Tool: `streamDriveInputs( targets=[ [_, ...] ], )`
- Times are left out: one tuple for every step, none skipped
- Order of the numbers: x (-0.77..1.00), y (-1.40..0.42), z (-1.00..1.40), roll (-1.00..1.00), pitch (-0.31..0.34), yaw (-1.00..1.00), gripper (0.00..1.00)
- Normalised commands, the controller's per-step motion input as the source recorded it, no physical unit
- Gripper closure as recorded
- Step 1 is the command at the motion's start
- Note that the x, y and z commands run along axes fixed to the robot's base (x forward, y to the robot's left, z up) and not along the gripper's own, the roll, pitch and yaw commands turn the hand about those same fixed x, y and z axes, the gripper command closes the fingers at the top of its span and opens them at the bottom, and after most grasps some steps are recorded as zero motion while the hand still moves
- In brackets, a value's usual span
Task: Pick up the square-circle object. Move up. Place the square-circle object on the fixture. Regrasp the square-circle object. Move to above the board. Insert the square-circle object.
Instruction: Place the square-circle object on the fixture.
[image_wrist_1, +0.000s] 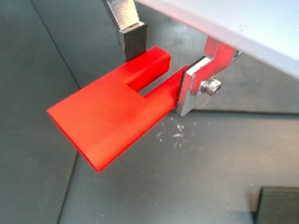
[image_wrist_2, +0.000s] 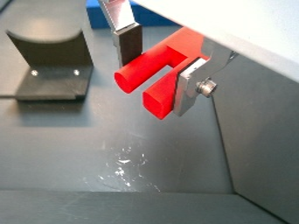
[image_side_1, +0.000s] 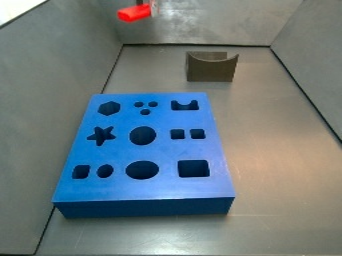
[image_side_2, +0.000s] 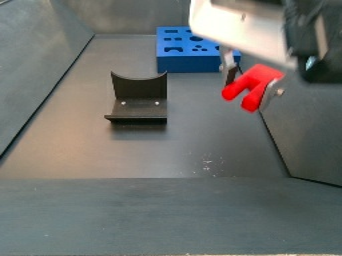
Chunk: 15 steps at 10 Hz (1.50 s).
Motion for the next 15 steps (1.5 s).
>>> streamDriveInputs(
  targets=[
    [-0.02, 0.01, 0.81, 0.01, 0.062, -0.01, 1.0],
    [-0.01, 0.01, 0.64, 0.01, 0.067, -0.01, 1.0],
    [0.0, 0.01, 0.48, 0.01, 0.077, -0.02, 1.0],
    [0.01, 0.02, 0.25, 0.01, 0.093, -0.01, 1.0],
    [1.0, -0.65, -0.06, 0.05, 0.052, 1.0, 1.0],
    [1.0, -0.64, -0.09, 0.05, 0.052, 1.0, 1.0],
    [1.0, -0.59, -0.09, 0.06, 0.054, 1.0, 1.0],
    [1.0, -0.53, -0.08, 0.06, 0.056, 1.0, 1.0],
    [1.0, -0.47, -0.08, 0.07, 0.067, 1.0, 1.0],
    [1.0, -0.43, -0.07, 0.09, 0.076, 1.0, 1.0],
    [1.0, -0.38, -0.07, 0.11, 0.092, 1.0, 1.0],
    [1.0, -0.34, -0.06, 0.14, 0.122, 1.0, 1.0],
    [1.0, -0.3, -0.05, 0.16, 0.137, 0.85, 1.0],
    [1.0, -0.26, -0.04, 0.14, 0.134, 0.61, 1.0],
    [1.0, -0.22, -0.04, 0.11, 0.125, 0.36, 1.0]
  ],
)
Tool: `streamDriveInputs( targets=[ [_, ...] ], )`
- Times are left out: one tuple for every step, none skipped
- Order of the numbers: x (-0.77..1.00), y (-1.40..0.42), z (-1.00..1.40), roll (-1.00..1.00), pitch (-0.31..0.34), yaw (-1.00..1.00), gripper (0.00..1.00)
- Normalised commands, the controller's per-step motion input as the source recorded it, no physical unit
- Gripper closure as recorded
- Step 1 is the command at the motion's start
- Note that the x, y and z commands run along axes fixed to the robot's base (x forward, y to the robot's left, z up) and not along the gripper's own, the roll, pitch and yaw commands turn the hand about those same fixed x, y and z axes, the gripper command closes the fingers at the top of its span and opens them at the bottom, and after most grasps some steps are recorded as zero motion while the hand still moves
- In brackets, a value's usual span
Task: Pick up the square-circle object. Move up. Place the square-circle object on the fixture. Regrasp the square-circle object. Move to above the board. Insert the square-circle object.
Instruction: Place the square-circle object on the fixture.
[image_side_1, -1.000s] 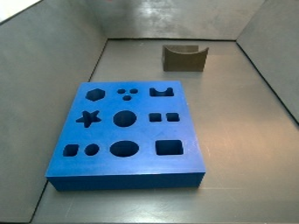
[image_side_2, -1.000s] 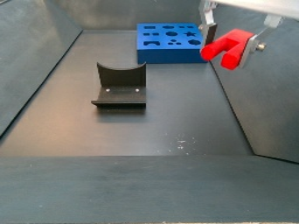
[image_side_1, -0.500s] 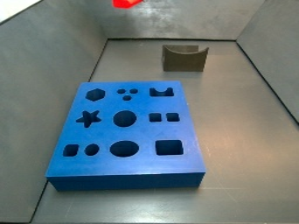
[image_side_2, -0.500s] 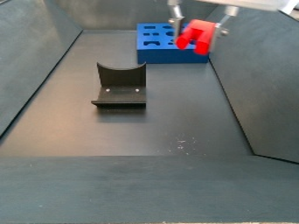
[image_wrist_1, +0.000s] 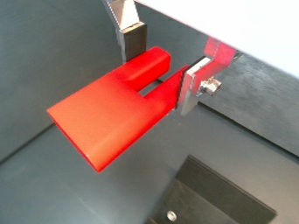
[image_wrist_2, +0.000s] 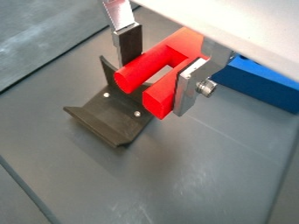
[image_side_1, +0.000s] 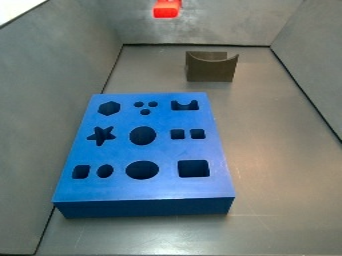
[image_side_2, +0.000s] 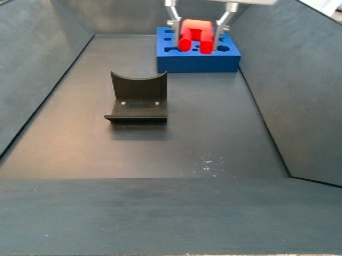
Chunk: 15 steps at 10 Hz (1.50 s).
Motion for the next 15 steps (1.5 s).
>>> streamDriveInputs(
  targets=[
    [1.0, -0.19, -0.03, 0.09, 0.123, 0.23, 1.0],
    [1.0, -0.15, -0.03, 0.09, 0.128, 0.14, 1.0],
    [1.0, -0.14, -0.02, 0.09, 0.133, 0.11, 1.0],
    [1.0, -0.12, -0.02, 0.1, 0.14, 0.08, 1.0],
    [1.0, 0.11, 0.18, -1.0, 0.133, 0.18, 1.0],
    [1.0, 0.15, 0.19, -1.0, 0.137, 0.17, 1.0],
    [1.0, 0.15, 0.17, -1.0, 0.145, 0.14, 1.0],
    [1.0, 0.12, 0.09, -1.0, 0.157, 0.11, 1.0],
    [0.96, 0.1, 0.07, -1.0, 0.165, 0.1, 1.0],
    [0.8, 0.06, 0.04, -1.0, 0.195, 0.07, 1.0],
    [0.74, 0.05, 0.02, -1.0, 0.207, 0.05, 1.0],
    [0.62, 0.05, 0.0, -1.0, 0.231, 0.0, 1.0],
    [0.53, 0.05, 0.0, -0.92, 0.231, -0.03, 1.0],
    [0.41, 0.05, 0.0, -0.69, 0.198, -0.07, 1.0],
    [0.36, 0.05, 0.0, -0.58, 0.18, -0.09, 1.0]
  ],
)
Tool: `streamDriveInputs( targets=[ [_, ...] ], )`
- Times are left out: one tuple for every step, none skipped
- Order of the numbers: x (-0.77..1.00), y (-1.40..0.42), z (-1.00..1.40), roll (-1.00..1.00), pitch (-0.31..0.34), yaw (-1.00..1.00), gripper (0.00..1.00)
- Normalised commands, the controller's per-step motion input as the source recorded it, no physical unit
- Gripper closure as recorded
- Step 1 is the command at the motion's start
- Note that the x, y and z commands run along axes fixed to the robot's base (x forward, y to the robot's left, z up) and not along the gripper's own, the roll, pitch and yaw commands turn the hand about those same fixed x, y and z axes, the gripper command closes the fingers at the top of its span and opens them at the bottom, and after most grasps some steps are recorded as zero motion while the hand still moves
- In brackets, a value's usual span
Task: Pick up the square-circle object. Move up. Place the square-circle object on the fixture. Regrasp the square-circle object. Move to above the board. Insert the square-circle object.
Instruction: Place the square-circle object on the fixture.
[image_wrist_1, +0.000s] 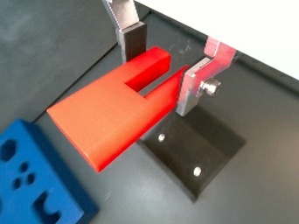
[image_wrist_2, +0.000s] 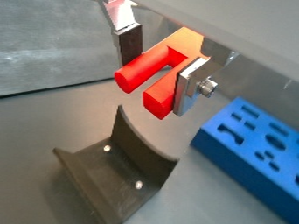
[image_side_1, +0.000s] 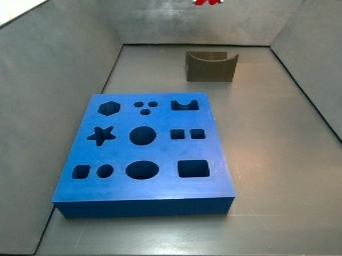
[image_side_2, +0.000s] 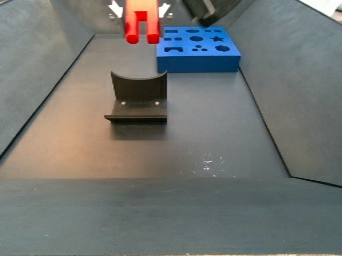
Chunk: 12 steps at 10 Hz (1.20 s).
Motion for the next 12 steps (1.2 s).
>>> streamDriveInputs(
  targets=[
    [0.25, 0.05, 0.0, -0.35, 0.147, -0.1, 1.0],
    [0.16, 0.03, 0.0, -0.24, 0.127, -0.11, 1.0],
    [0.1, 0.06, -1.0, -1.0, -0.017, -0.07, 1.0],
    [0.09, 0.06, -1.0, -1.0, -0.035, -0.08, 1.0],
    [0.1, 0.07, -1.0, -1.0, -0.03, -0.08, 1.0],
    [0.11, 0.07, -1.0, -1.0, -0.004, -0.08, 1.0],
    [0.12, 0.08, -1.0, -1.0, 0.027, -0.08, 1.0],
    [0.13, 0.08, -1.0, -0.94, 0.036, -0.08, 1.0],
    [0.14, 0.09, -1.0, -0.71, 0.042, -0.07, 1.0],
    [0.15, 0.1, -1.0, -0.54, 0.044, -0.08, 1.0],
    [0.16, 0.1, -1.0, -0.32, 0.049, -0.08, 1.0],
    [0.17, 0.1, -1.0, -0.25, 0.048, -0.08, 1.0]
  ],
)
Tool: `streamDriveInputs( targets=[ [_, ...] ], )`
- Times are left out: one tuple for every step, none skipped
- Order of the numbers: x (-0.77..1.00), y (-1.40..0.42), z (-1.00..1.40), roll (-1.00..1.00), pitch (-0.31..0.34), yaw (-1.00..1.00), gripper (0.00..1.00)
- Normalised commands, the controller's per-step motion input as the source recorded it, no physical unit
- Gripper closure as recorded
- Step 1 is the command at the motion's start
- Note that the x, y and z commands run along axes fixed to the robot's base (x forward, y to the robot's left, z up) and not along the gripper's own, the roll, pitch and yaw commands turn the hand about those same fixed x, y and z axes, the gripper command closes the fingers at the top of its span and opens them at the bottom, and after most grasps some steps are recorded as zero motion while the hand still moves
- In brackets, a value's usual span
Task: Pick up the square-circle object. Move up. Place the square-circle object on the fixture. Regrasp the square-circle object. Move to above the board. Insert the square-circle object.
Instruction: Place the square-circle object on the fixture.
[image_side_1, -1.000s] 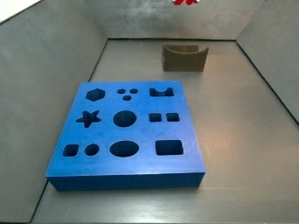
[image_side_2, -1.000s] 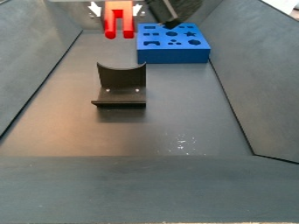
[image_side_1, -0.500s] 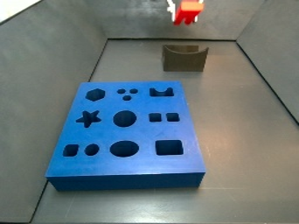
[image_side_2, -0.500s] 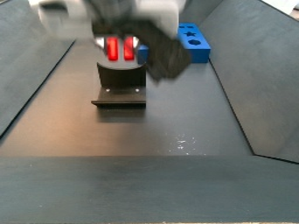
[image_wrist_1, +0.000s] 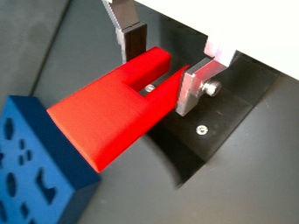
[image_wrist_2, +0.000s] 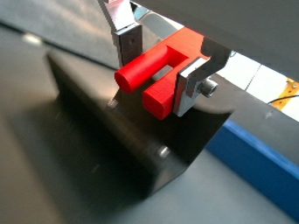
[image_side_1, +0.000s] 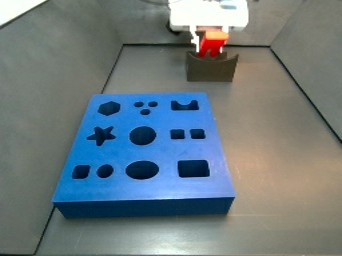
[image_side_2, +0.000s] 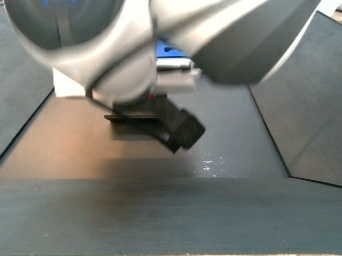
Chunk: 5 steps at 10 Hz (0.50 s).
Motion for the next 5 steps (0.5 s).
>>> streamDriveInputs(
  targets=[
    [0.15, 0.09, -0.86, -0.18, 0.029, -0.09, 1.0],
    [0.13, 0.08, -0.74, -0.17, 0.02, -0.09, 1.0],
    [0.1, 0.06, -0.5, -0.15, 0.003, -0.09, 1.0],
    [0.09, 0.06, -0.41, -0.13, -0.001, -0.08, 1.0],
    [0.06, 0.05, -0.4, -0.09, -0.009, -0.07, 1.0]
  ],
)
